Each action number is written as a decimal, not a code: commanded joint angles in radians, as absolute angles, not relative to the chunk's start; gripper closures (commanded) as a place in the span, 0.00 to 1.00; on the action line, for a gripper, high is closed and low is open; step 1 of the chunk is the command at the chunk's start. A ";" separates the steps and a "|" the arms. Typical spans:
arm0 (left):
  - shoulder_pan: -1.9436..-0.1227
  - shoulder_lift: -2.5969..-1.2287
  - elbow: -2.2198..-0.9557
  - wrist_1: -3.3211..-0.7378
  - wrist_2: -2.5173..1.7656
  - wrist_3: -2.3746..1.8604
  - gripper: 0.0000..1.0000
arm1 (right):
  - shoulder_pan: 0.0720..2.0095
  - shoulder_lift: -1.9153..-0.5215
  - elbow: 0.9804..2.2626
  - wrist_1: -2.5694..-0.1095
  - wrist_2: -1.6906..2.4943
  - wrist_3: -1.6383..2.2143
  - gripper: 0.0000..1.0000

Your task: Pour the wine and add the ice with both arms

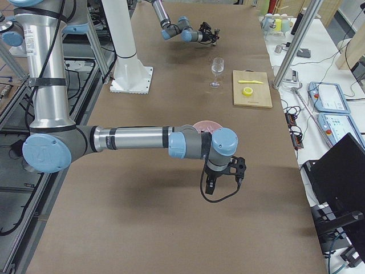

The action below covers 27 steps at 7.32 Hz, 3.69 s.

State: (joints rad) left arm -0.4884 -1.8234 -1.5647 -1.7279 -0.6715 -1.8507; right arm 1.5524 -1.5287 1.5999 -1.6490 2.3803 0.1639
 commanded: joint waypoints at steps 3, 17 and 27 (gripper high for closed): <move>-0.509 -1.807 -1.834 -1.729 -0.680 -1.767 1.00 | 1.552 -1.529 1.597 -1.649 2.381 0.164 0.00; -0.514 -2.085 -1.867 -2.182 -1.143 -0.891 1.00 | 1.551 -1.509 1.582 -1.647 2.398 0.167 0.00; -0.514 -2.246 -1.867 -1.771 -1.364 -0.629 1.00 | 1.540 -1.500 1.578 -1.647 2.398 0.170 0.00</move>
